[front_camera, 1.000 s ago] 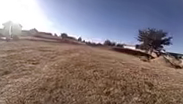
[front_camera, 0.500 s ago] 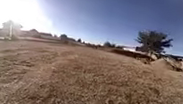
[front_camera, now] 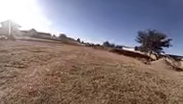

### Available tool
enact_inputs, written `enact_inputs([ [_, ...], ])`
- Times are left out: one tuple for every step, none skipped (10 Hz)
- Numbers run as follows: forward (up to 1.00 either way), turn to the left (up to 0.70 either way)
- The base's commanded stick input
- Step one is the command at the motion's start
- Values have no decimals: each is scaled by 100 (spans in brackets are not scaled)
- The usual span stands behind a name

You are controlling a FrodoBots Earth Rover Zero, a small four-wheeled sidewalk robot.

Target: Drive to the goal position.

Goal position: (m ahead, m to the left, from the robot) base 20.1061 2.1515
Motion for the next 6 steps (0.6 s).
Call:
enact_inputs([
  [50,0],
  [50,0],
  [50,0],
  [50,0],
  [50,0],
  [50,0],
])
